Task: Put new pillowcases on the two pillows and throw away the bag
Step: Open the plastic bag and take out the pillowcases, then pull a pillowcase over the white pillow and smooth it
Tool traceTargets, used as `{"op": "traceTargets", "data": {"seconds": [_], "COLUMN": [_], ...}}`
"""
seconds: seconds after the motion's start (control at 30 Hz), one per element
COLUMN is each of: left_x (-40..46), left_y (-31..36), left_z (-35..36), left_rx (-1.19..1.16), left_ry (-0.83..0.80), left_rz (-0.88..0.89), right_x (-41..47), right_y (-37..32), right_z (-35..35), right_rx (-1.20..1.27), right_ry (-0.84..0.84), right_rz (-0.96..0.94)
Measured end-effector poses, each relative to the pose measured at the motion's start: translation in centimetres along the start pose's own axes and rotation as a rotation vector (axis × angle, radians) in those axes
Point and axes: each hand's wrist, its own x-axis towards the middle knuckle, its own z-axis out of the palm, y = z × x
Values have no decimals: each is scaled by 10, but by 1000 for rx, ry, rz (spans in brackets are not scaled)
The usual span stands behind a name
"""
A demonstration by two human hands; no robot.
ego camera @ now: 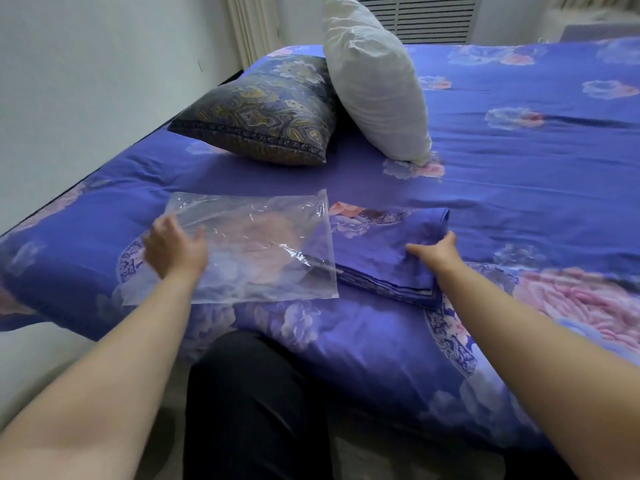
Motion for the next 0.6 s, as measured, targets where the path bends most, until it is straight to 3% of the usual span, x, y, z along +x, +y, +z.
{"op": "traceTargets", "data": {"seconds": [0.1, 0.2, 0.27, 0.33, 0.43, 0.6], "left_x": [-38, -75, -86, -80, -55, -5], "left_y": [40, 59, 56, 52, 40, -14], "left_z": [19, 31, 36, 34, 26, -2], "left_rx": [66, 159, 247, 310, 496, 691], "left_ry": [-311, -703, -788, -730, -480, -340], "left_rz": [578, 725, 752, 771, 761, 306], "right_x": [-3, -3, -4, -6, -8, -10], "right_y": [6, 7, 7, 6, 2, 1], "right_z": [2, 5, 8, 10, 13, 12], "right_rx": [-58, 25, 86, 172, 342, 373], "right_ry": [34, 90, 105, 131, 162, 162], "right_rz": [-44, -111, -145, -187, -265, -269]}}
